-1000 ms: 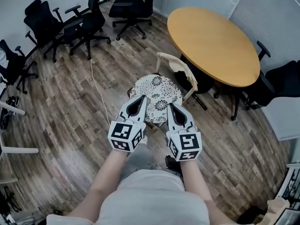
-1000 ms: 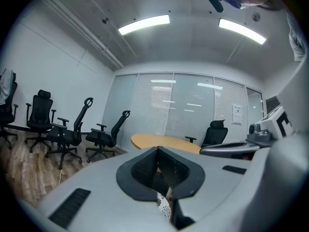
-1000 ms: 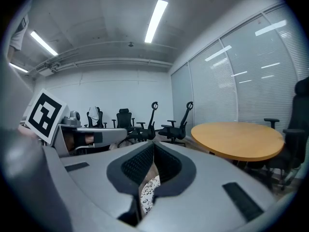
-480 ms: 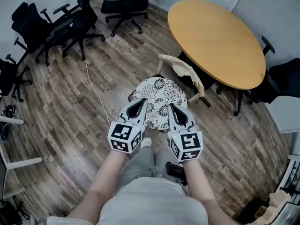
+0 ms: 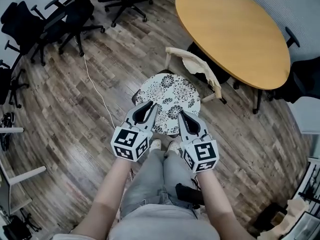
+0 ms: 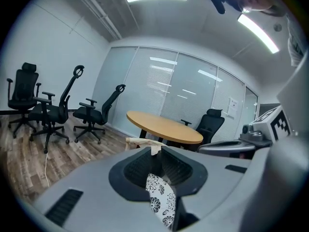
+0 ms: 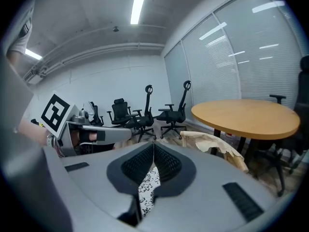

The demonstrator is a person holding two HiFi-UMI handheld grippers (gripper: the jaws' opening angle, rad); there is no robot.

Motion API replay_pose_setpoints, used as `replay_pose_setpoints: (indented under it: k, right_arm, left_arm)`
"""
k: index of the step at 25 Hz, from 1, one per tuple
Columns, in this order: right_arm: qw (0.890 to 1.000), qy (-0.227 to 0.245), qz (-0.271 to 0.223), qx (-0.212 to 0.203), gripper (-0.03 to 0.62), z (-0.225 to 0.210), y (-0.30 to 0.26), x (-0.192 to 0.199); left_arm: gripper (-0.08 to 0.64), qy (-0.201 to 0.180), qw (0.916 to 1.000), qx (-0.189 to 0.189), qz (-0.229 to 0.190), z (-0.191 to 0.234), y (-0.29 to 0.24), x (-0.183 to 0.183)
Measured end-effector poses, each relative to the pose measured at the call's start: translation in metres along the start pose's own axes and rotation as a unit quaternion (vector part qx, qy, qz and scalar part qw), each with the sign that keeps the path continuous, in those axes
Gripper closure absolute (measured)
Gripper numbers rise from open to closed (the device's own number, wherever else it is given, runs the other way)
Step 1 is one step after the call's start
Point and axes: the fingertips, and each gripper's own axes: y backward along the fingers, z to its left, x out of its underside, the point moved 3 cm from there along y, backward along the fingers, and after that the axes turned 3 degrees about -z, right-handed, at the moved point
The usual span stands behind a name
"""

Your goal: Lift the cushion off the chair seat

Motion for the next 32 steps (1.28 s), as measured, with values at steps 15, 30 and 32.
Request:
replay_pose_setpoints:
  k: [15, 30, 32]
  right_arm:
    - [0.998, -0.046, 0.027, -0.029, 0.566, -0.039, -0.079, 0.097]
    - [0.996, -0.074, 0.03, -0.028, 0.566, -0.044, -0.135, 0.175]
    - [0.996, -0.077, 0.035, -0.029, 0.566, -0.043, -0.14, 0.185]
  left_arm:
    - [0.364, 0.05, 0.9956, -0.022, 0.077, 0.084, -0.068, 0.104]
    - [0.35, 0.028, 0.9844, -0.077, 0.156, 0.192, -0.105, 0.21]
    - [0.342, 0.032, 0.9824, -0.077, 0.167, 0.204, -0.108, 0.222]
